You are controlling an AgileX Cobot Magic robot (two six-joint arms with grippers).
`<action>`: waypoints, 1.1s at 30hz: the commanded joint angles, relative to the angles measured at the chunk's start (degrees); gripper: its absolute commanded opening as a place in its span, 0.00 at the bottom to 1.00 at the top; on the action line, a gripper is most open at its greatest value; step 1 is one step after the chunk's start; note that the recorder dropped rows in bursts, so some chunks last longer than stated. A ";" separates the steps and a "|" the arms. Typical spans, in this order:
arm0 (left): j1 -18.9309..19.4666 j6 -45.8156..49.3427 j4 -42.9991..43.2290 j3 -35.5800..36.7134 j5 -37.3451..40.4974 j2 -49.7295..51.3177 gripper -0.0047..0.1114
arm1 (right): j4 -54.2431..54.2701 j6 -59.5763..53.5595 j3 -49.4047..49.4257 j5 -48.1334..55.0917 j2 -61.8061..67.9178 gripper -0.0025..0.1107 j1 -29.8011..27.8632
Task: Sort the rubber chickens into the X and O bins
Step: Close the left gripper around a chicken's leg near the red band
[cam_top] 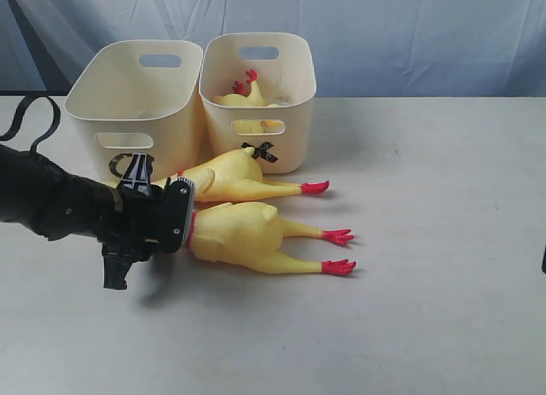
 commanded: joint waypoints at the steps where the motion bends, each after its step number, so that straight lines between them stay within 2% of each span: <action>1: -0.42 -0.09 0.01 -0.22 -0.61 0.92 0.47 | -0.22 0.15 0.28 -0.28 -0.24 0.02 -0.31; 9: -0.42 -0.09 0.01 -0.22 -1.04 1.84 0.36 | -0.22 0.15 0.28 -0.17 -0.24 0.02 -0.31; 14: -0.42 -0.09 0.01 -0.22 -1.22 1.84 0.18 | -0.22 0.15 0.28 -0.17 -0.24 0.02 -0.31; 19: -0.42 -0.09 0.01 -0.22 -1.08 1.60 0.04 | -0.22 0.15 0.28 -0.17 -0.24 0.02 -0.31; 28: -0.52 -0.09 0.01 -0.22 4.68 -2.40 0.04 | -0.22 0.15 0.28 -0.17 -0.24 0.02 -0.31; 33: -0.52 -0.09 -0.47 -0.22 11.02 -6.12 0.04 | -0.22 0.15 0.28 -0.17 -0.24 0.02 -0.31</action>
